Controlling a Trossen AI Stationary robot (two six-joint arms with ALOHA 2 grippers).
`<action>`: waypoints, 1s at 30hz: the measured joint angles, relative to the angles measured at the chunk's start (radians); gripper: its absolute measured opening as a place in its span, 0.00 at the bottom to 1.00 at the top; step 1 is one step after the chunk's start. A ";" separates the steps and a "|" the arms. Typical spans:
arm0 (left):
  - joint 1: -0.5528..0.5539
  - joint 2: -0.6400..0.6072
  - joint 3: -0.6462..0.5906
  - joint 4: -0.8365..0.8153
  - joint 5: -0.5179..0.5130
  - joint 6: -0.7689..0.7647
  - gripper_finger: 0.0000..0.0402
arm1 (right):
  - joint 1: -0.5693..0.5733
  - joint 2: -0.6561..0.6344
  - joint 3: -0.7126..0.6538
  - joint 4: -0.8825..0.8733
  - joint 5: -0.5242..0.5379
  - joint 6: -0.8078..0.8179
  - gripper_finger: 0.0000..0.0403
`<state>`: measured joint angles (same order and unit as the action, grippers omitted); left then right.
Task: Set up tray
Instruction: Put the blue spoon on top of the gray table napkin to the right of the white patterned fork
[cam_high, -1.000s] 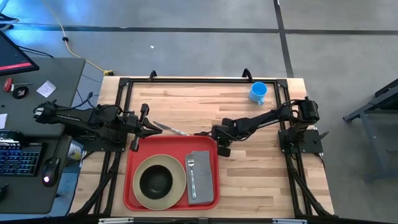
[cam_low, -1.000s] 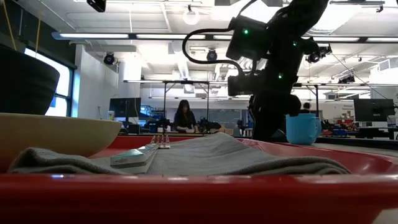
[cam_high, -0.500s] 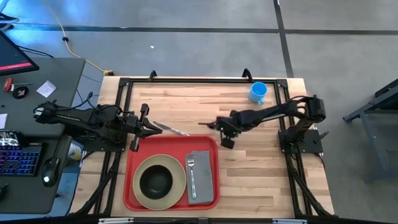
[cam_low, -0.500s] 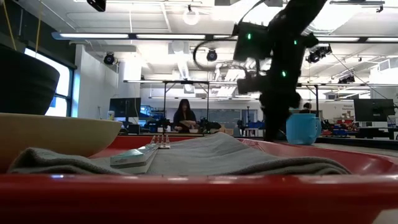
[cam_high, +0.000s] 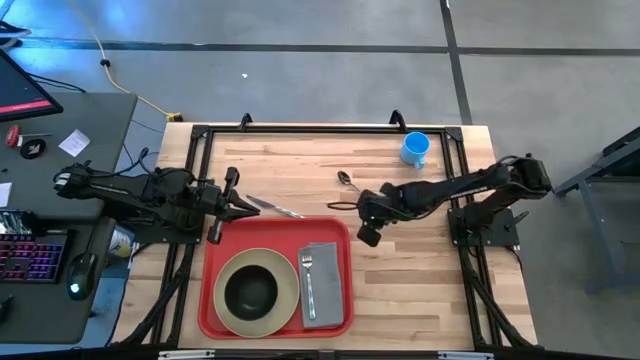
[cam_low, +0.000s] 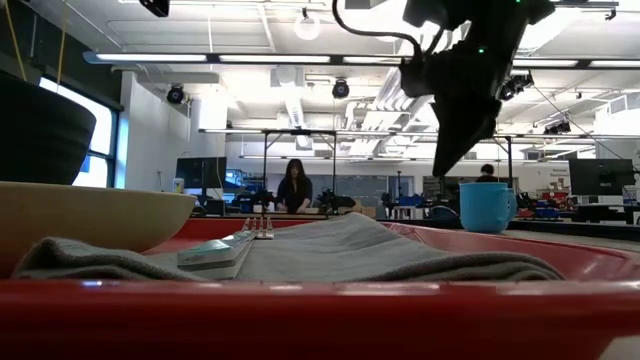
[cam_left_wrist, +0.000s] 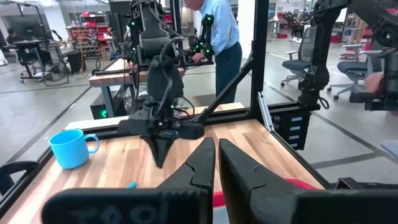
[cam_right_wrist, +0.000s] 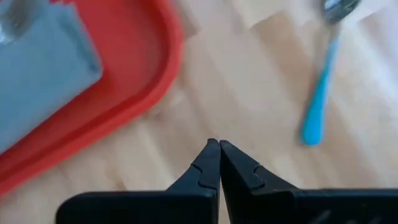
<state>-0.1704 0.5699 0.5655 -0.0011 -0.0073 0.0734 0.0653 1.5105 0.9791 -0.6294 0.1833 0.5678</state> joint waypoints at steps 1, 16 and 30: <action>0.000 -0.001 0.000 0.002 0.000 0.000 0.14 | 0.002 0.000 0.000 0.004 0.041 -0.002 0.00; 0.000 -0.005 0.000 0.031 0.000 0.041 0.14 | -0.324 0.170 0.007 0.246 -0.004 -0.183 0.35; 0.000 -0.005 0.006 0.022 -0.002 0.072 0.14 | -0.382 0.384 0.152 0.130 0.004 -0.254 0.26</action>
<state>-0.1703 0.5648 0.5720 0.0208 -0.0097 0.1455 -0.3162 1.8942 1.1310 -0.4991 0.1874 0.3139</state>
